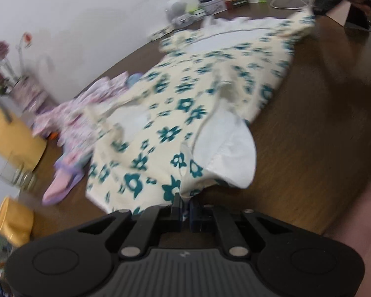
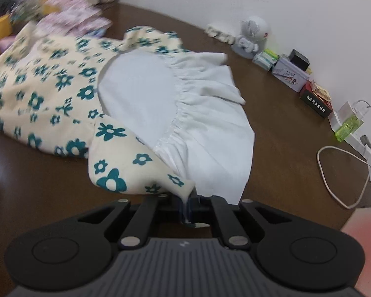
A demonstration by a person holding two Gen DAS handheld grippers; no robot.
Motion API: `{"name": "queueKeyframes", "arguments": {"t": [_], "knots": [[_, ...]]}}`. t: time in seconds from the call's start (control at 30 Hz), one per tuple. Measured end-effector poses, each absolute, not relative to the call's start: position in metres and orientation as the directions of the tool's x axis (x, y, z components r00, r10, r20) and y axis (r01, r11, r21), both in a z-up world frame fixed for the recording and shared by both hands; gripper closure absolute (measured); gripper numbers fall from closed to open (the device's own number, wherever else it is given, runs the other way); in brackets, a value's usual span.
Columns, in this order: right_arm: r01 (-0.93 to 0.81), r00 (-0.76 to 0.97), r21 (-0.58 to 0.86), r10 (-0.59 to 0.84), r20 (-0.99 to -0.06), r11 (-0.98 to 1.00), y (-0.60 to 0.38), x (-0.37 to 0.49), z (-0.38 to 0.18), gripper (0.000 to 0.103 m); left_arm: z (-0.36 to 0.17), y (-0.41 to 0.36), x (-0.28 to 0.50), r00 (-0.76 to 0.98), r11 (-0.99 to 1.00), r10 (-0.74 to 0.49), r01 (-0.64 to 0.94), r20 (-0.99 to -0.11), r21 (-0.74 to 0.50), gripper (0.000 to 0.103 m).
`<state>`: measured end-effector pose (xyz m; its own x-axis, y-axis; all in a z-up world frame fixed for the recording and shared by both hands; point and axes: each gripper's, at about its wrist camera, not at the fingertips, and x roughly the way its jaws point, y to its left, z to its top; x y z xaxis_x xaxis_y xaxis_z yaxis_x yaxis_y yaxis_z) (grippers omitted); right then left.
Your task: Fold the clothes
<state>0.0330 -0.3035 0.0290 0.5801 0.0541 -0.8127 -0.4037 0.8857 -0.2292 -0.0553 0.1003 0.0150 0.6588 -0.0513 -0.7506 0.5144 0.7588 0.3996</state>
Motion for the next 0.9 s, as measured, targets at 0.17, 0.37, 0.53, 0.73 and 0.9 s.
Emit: {"name": "queueKeyframes", "arguments": {"t": [0.17,0.37,0.53,0.73,0.9], "knots": [[-0.47,0.507,-0.223,0.054,-0.86,0.854,-0.281,-0.011,0.021,0.099,0.013,0.112,-0.066,0.645,0.764,-0.054,0.518,-0.762,0.385,0.098],[-0.425,0.521,-0.033,0.215,-0.826,0.905,-0.309,-0.019,0.058,0.059,0.029,0.127,-0.08,0.675,0.808,-0.125,0.495,-0.727,0.32,0.047],[-0.399,0.619,0.016,0.283,-0.733,0.917,-0.325,-0.007,0.108,0.043,0.059,0.157,-0.082,0.742,0.87,-0.138,0.407,-0.656,0.279,0.031],[-0.413,0.635,-0.077,0.226,-0.739,0.908,-0.282,0.054,0.101,0.043,0.049,0.175,-0.009,0.749,0.891,0.03,0.281,-0.662,0.358,0.04],[-0.416,0.564,-0.084,0.184,-0.805,0.906,-0.253,0.095,0.054,0.043,0.029,0.18,0.056,0.688,0.878,0.003,0.345,-0.725,0.331,0.054]]}}
